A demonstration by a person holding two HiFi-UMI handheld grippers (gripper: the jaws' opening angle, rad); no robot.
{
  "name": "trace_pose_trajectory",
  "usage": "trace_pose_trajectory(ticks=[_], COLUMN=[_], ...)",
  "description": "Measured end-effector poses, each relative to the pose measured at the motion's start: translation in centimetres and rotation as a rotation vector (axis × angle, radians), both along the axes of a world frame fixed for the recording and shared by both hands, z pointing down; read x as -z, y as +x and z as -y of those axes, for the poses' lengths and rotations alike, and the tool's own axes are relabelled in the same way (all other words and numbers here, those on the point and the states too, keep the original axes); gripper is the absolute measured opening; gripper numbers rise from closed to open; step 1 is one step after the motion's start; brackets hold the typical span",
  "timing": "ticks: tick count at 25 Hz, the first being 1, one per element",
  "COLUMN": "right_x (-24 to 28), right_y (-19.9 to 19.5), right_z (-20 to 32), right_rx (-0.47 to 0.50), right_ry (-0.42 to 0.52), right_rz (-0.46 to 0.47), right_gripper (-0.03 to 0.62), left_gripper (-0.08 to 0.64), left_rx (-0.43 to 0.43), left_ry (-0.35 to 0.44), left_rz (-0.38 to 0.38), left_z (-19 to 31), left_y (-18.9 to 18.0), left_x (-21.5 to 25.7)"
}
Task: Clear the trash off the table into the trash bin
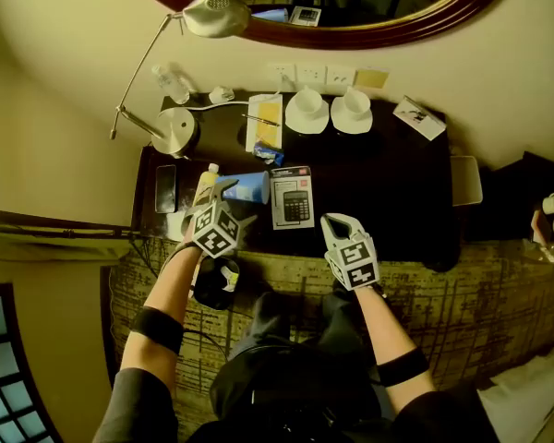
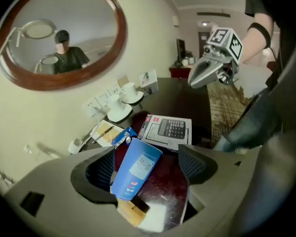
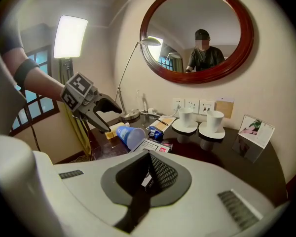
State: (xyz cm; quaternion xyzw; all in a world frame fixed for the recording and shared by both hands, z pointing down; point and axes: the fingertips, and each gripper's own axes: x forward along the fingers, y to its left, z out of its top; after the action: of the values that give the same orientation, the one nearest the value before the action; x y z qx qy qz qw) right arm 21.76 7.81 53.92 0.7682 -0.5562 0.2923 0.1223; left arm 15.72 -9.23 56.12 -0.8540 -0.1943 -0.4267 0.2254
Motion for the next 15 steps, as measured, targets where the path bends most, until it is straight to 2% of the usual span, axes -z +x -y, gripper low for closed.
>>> trace_pose_trajectory(ticks=[3, 5, 10, 12, 15], right_x=[-1.4, -2.2, -4.0, -4.5, -5.0], right_y=[-0.1, 0.0, -0.1, -0.1, -0.2], right_z=[-0.2, -0.4, -1.2, -1.5, -1.7], right_rx=[-0.011, -0.017, -0.033, -0.04, -0.051], right_ry=[-0.015, -0.029, -0.047, -0.049, -0.05], right_rz=[0.009, 0.012, 0.035, 0.041, 0.043], right_gripper=[0.002, 0.002, 0.002, 0.002, 0.002], left_gripper=[0.458, 0.486, 0.494, 0.499, 0.5], left_rx=[-0.18, -0.262, -0.362, -0.394, -0.405], left_ry=[0.132, 0.196, 0.28, 0.307, 0.303], left_rz=[0.078, 0.122, 0.225, 0.234, 0.244], left_z=[0.7, 1.2, 2.4, 2.7, 2.7], left_y=[0.5, 0.9, 1.1, 1.5, 1.9], left_x=[-2.8, -4.4, -8.6, -10.1, -11.3])
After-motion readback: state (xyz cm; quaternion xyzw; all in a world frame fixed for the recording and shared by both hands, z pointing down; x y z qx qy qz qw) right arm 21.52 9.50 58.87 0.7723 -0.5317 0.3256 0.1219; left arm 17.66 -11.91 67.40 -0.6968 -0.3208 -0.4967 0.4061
